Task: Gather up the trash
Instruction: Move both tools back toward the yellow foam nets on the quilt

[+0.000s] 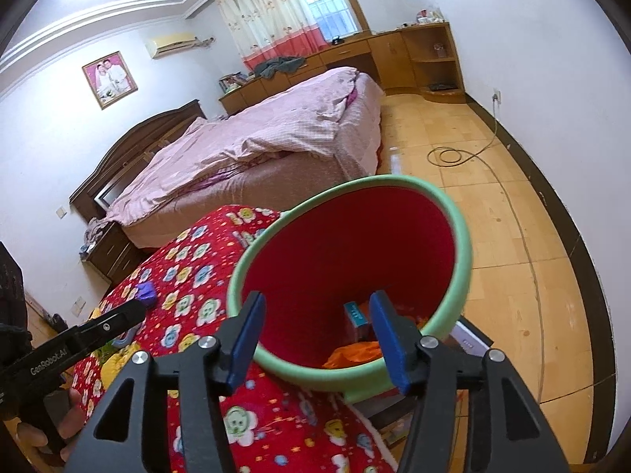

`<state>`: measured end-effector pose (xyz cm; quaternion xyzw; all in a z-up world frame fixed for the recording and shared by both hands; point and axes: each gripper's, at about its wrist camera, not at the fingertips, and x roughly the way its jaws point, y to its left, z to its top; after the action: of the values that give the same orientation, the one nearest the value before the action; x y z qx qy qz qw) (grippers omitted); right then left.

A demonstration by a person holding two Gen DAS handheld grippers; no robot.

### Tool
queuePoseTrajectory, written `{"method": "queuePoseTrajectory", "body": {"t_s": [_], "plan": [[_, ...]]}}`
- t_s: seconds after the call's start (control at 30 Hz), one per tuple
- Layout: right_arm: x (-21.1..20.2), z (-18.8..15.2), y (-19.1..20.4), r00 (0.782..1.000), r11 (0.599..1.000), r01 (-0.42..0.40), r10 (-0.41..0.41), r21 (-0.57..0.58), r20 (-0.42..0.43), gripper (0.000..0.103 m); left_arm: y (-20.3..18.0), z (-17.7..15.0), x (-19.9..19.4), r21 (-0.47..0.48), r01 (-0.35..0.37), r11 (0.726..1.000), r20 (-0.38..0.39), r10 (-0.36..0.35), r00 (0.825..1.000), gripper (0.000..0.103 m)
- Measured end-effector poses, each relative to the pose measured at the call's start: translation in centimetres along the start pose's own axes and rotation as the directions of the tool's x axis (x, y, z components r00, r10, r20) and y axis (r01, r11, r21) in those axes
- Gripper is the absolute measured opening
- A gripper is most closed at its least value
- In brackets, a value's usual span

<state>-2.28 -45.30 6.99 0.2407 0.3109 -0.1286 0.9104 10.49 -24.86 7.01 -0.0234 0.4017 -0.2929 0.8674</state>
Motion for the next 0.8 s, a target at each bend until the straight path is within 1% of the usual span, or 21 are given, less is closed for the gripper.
{"method": "queuePoseTrajectory", "body": {"t_s": [0.37,0.8], "plan": [[0.6,-1.0,4.3,0.998,0.997,-0.054,0.052,-0.063,-0.034,0.061,5.0,-0.6,-3.9,-0.077,-0.068,0.995,0.053,0.072,0.996,0.060],[2.0,-2.3,10.4,0.991,0.984,-0.114,0.104,-0.139,-0.080,0.065,10.4,-1.4,-6.6,-0.164,-0.135,0.977,0.084,0.150,0.985,0.060]]}}
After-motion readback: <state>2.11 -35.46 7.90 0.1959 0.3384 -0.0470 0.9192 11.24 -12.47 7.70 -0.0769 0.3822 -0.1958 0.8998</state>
